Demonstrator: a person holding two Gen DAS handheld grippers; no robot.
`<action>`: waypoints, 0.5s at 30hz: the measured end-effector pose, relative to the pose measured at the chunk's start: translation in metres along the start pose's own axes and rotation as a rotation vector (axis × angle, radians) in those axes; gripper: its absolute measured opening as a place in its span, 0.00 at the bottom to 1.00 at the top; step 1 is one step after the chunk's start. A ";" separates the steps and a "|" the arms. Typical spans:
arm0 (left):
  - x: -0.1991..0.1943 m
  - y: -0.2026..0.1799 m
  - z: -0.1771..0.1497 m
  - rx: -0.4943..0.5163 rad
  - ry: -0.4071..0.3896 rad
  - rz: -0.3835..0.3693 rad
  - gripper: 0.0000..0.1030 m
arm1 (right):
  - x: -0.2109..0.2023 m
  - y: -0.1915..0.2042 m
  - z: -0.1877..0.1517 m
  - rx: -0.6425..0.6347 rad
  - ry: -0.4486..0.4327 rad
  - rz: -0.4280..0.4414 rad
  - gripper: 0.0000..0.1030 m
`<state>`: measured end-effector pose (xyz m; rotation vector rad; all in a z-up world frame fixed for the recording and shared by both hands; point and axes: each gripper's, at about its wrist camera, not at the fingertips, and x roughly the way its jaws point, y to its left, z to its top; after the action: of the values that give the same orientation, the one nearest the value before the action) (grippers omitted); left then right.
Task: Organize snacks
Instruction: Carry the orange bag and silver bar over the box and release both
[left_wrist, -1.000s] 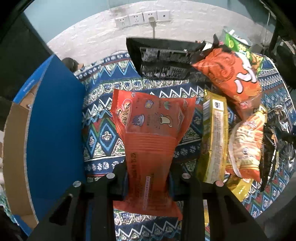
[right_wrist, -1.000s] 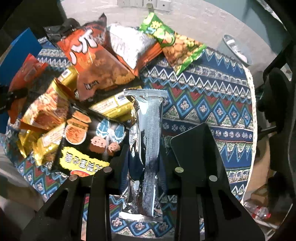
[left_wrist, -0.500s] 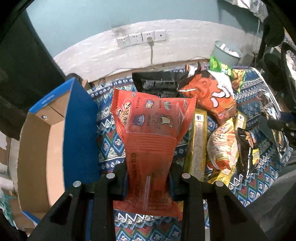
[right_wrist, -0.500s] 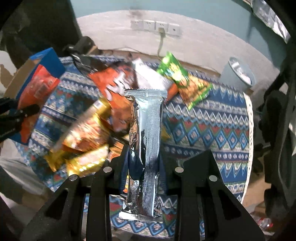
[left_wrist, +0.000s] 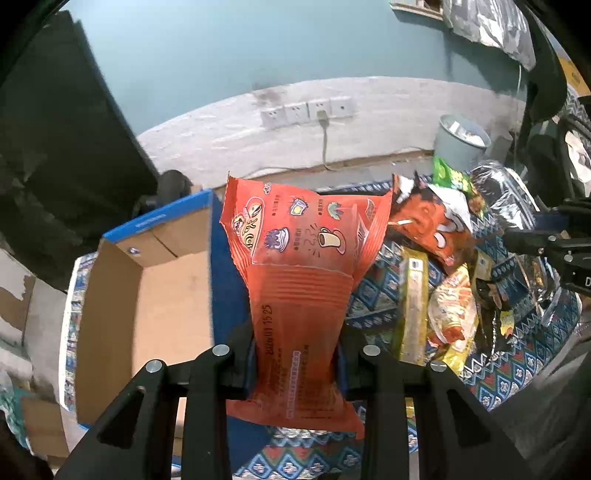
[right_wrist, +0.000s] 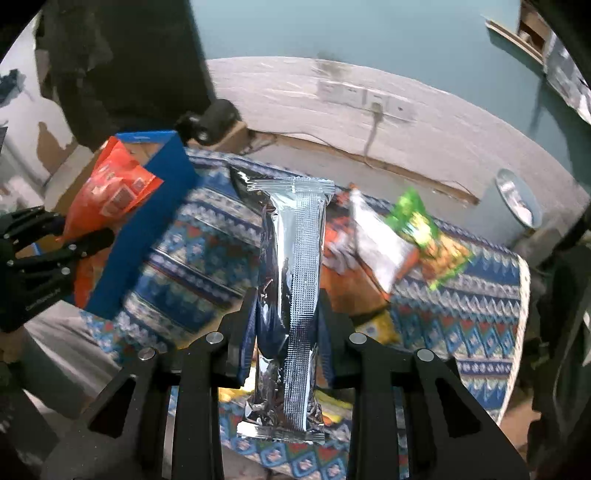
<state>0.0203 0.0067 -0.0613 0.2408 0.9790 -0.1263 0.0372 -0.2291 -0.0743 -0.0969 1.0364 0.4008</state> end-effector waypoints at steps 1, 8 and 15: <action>-0.002 0.004 0.001 -0.004 -0.006 0.005 0.31 | 0.001 0.005 0.004 -0.008 -0.002 0.005 0.27; -0.010 0.037 -0.003 -0.059 -0.032 0.021 0.31 | 0.005 0.049 0.033 -0.063 -0.018 0.048 0.27; -0.011 0.075 -0.011 -0.125 -0.028 0.051 0.32 | 0.015 0.094 0.059 -0.121 -0.016 0.098 0.27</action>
<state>0.0215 0.0816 -0.0473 0.1483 0.9488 -0.0219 0.0573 -0.1226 -0.0470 -0.1510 1.0030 0.5527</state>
